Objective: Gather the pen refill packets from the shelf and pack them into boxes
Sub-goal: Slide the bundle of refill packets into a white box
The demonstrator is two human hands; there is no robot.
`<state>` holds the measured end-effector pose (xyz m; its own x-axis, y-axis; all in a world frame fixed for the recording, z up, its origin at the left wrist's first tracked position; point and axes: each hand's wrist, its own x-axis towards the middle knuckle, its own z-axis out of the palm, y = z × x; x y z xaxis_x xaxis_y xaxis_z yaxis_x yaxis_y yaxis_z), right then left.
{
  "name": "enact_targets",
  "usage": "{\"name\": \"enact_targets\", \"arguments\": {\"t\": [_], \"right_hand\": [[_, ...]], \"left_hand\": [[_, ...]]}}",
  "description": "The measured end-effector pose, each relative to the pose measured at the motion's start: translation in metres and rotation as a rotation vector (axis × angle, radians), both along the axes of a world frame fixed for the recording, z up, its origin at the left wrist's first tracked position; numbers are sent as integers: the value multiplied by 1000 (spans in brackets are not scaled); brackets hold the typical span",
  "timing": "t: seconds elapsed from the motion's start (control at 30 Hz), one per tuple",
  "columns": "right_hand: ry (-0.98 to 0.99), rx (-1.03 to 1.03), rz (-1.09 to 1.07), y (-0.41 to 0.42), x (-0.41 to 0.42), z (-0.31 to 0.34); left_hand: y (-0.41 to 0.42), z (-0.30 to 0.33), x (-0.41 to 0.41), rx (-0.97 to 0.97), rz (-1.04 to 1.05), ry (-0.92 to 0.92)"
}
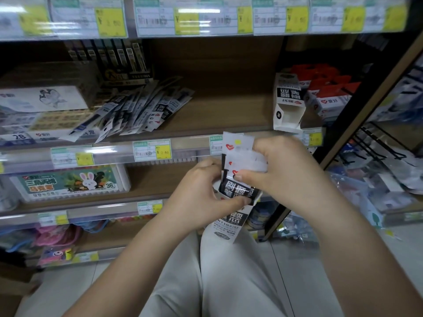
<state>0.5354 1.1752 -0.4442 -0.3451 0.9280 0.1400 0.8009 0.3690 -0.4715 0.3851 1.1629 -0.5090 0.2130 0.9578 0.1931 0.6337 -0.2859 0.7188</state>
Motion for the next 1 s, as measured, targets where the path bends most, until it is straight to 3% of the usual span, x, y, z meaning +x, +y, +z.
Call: {"name": "enact_targets", "arguments": {"t": [0.27, 0.43, 0.57, 0.87, 1.0], "right_hand": [[-89, -64, -11, 3, -1, -19], [104, -223, 67, 4, 5, -3], [-91, -96, 32, 6, 2, -5], [-81, -89, 42, 15, -1, -25], [-170, -104, 61, 17, -4, -38]], "left_hand": [[1, -6, 1, -37, -21, 9], [3, -4, 1, -43, -5, -16], [5, -3, 3, -58, -6, -5], [5, -3, 2, -45, -11, 18], [4, -2, 2, -40, -36, 15]]}}
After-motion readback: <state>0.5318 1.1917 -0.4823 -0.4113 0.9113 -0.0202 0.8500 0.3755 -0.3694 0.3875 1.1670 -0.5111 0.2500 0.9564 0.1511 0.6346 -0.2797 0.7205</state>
